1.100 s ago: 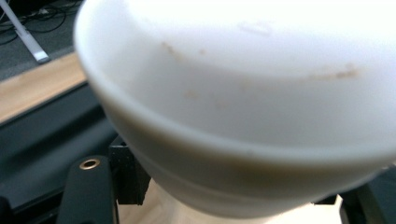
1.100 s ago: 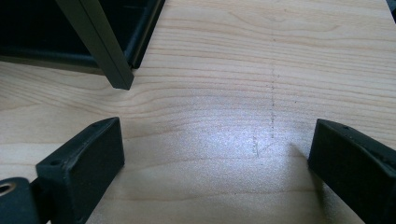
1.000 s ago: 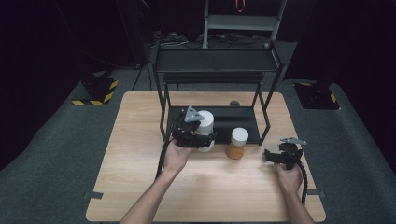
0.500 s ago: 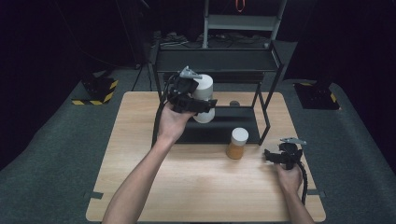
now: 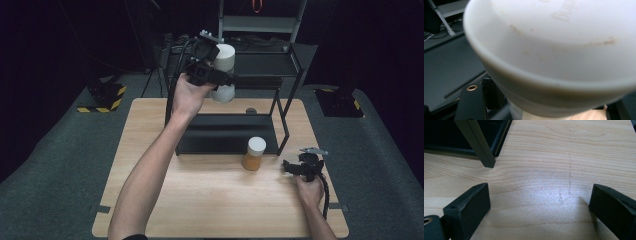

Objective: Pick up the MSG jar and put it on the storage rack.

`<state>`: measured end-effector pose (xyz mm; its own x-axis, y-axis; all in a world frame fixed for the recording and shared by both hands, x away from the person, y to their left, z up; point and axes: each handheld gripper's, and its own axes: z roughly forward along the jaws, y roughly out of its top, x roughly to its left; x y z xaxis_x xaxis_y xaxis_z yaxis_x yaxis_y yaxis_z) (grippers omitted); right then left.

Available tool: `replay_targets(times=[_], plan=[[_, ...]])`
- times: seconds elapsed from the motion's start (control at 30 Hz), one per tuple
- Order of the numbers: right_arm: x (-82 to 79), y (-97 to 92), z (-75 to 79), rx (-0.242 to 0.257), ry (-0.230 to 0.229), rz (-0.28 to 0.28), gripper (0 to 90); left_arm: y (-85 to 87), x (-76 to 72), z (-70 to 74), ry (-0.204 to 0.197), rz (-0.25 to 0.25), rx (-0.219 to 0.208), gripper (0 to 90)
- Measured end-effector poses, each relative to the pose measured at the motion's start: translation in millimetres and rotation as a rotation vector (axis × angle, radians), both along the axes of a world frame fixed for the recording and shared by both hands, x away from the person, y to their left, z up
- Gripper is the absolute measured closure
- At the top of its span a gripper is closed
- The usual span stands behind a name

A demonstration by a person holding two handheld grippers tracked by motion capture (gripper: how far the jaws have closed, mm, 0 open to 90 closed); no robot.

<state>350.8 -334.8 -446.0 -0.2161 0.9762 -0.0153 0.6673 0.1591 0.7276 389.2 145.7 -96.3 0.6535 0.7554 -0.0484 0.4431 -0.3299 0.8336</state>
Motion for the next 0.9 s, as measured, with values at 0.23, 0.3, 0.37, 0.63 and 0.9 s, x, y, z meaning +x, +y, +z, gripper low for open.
replay_targets(times=[0.23, 0.3, 0.37, 0.63, 0.9], plan=[[0.0, -0.1, -0.1, -0.001, -0.001, 0.001, 2.5, -9.2, 13.5, 17.2, 0.002, 0.058, 0.011, 32.1], [0.0, 0.0, 0.0, -0.002, 0.000, 0.001, 2.5, -11.4, 18.2, 20.2, 0.000, 0.079, 0.015, 32.1], [0.0, -0.1, 0.0, -0.002, 0.000, 0.001, 2.5, -14.1, 24.7, 22.5, -0.004, 0.114, 0.022, 32.1], [0.0, 0.0, 0.0, -0.001, 0.000, 0.001, 2.5, -21.5, 42.5, 20.7, -0.007, 0.220, 0.032, 32.1], [-0.1, -0.2, -0.2, -0.002, -0.002, 0.002, 2.5, -29.9, 58.9, 13.4, 0.002, 0.303, 0.063, 32.1]])
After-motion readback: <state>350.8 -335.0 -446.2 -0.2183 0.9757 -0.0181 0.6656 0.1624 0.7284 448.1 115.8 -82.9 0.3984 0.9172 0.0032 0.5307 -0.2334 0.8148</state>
